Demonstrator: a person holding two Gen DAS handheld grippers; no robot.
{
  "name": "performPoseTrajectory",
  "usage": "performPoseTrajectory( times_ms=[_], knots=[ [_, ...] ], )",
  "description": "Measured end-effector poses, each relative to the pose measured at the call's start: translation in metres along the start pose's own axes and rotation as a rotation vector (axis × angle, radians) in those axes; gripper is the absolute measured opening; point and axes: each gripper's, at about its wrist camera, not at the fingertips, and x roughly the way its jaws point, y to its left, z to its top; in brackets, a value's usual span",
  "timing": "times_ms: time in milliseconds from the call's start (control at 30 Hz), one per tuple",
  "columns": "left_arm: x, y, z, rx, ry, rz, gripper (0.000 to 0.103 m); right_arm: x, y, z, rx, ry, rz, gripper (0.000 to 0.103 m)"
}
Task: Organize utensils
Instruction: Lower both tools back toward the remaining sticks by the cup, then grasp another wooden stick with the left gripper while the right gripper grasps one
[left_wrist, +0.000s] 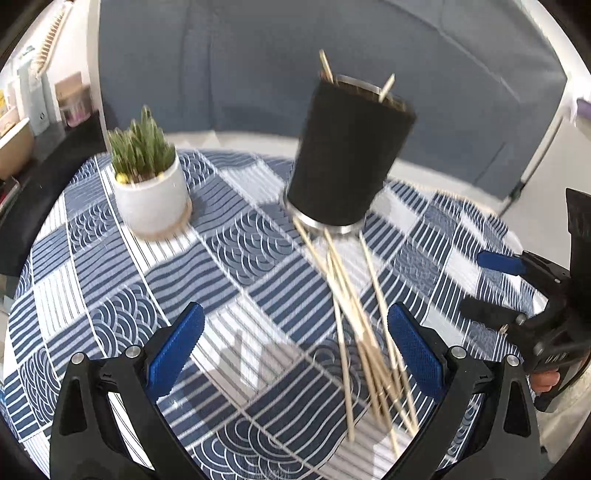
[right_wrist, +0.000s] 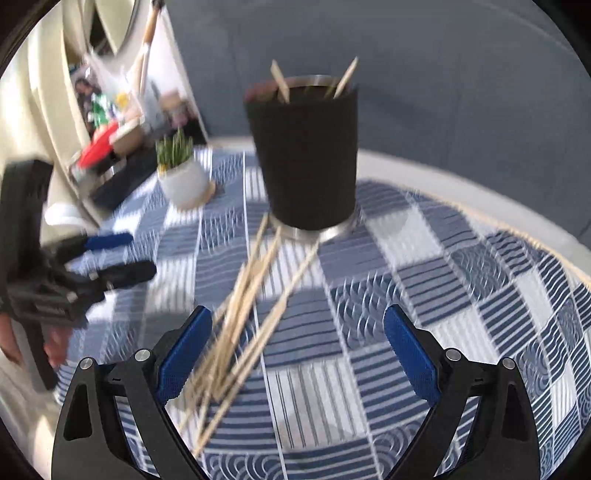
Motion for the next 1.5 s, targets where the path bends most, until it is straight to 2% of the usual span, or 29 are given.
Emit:
performPoseTrajectory(
  times_ms=[300, 467, 567, 767, 1000, 1133, 1400, 1500],
  knots=[
    [0.029, -0.001, -0.023, 0.063, 0.125, 0.019, 0.097, 0.041, 0.025, -0.045, -0.064, 0.156, -0.048, 0.090],
    [0.042, -0.006, -0.025, 0.087, 0.178, 0.065, 0.097, 0.049, 0.034, -0.052, -0.104, 0.180, -0.081, 0.090],
    [0.045, -0.012, -0.028, 0.105, 0.193, 0.044, 0.097, 0.052, 0.030, -0.053, -0.094, 0.208, -0.093, 0.091],
    [0.059, -0.011, -0.028, 0.105, 0.237, 0.088, 0.097, 0.049, 0.017, -0.052, -0.069, 0.225, -0.121, 0.091],
    [0.075, -0.018, -0.014, 0.138, 0.279, 0.130, 0.097, 0.053, -0.002, -0.045, 0.020, 0.278, -0.130, 0.091],
    [0.085, -0.020, -0.004, 0.129, 0.295, 0.164, 0.098, 0.057, -0.012, -0.039, 0.052, 0.306, -0.146, 0.091],
    [0.101, -0.021, 0.013, 0.102, 0.333, 0.184, 0.099, 0.062, -0.033, -0.028, 0.118, 0.339, -0.177, 0.090],
    [0.108, -0.019, 0.023, 0.090, 0.341, 0.189, 0.096, 0.069, -0.044, -0.014, 0.139, 0.342, -0.187, 0.072]
  ],
)
